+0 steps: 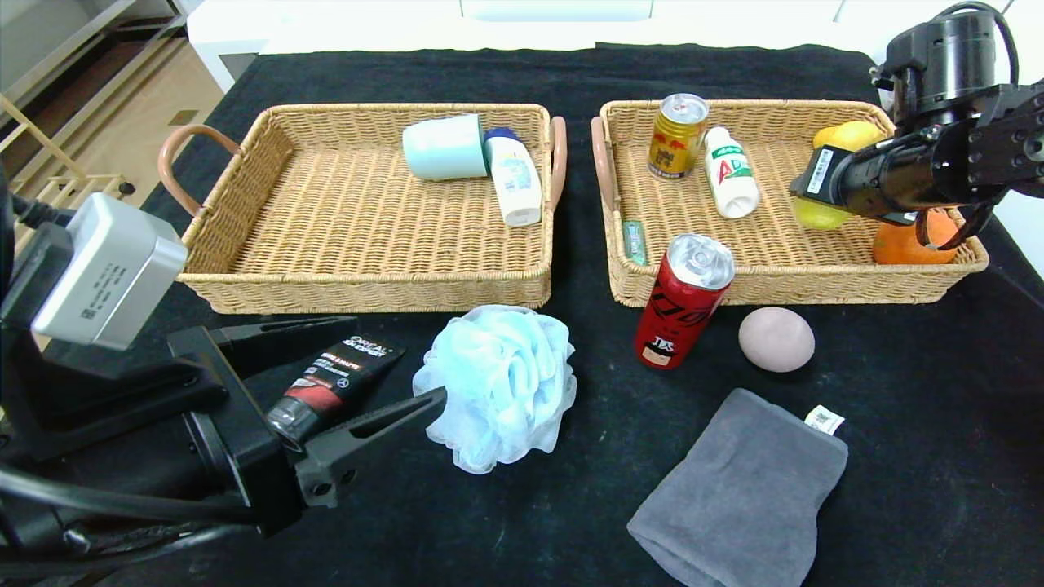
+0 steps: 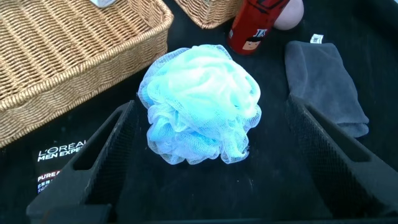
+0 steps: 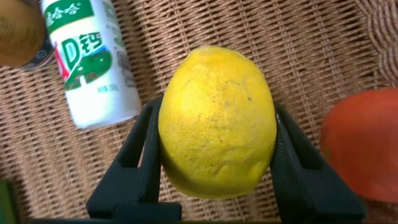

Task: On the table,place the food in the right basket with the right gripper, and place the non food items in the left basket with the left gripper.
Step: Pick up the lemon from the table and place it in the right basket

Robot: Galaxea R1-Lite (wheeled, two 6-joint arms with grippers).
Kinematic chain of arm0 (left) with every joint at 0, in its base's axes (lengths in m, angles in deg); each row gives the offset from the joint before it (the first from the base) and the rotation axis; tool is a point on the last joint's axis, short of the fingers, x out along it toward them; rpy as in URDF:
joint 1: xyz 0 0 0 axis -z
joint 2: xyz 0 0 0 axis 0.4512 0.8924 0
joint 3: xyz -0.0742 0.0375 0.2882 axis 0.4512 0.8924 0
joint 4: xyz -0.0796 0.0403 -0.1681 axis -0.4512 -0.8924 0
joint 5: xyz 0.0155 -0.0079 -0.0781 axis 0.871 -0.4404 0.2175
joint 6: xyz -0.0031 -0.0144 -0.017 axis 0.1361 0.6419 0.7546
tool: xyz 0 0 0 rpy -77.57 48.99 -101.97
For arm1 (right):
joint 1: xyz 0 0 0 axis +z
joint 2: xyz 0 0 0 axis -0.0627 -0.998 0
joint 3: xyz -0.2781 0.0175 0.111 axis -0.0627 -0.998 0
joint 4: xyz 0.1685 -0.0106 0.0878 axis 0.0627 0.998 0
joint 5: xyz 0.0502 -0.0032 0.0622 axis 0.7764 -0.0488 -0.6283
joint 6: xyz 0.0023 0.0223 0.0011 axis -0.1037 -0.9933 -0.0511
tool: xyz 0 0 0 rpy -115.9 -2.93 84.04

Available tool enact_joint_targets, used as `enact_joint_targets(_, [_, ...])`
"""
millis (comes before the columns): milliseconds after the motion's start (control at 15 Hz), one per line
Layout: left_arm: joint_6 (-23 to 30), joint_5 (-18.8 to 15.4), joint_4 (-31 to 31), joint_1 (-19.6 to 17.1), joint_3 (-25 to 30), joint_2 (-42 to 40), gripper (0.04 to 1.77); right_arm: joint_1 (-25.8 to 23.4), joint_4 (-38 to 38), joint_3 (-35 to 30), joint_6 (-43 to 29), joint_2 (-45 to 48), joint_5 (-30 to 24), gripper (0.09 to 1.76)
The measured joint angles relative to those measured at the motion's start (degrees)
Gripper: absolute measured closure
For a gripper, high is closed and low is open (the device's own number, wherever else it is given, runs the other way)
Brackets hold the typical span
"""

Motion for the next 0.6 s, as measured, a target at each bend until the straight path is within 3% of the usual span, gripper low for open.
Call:
enact_joint_targets(267, [0.0,0.0,0.0,0.0,0.0,-0.2,0.09,-1.0,-2.2,0.1,0.0,-2.1,0.0,0.82])
enact_joint_targets(600, [-0.1,-0.4,0.0,0.0,0.1,-0.2,0.09,-0.6,-2.0,-0.2,0.5,-2.2,1.7,0.49])
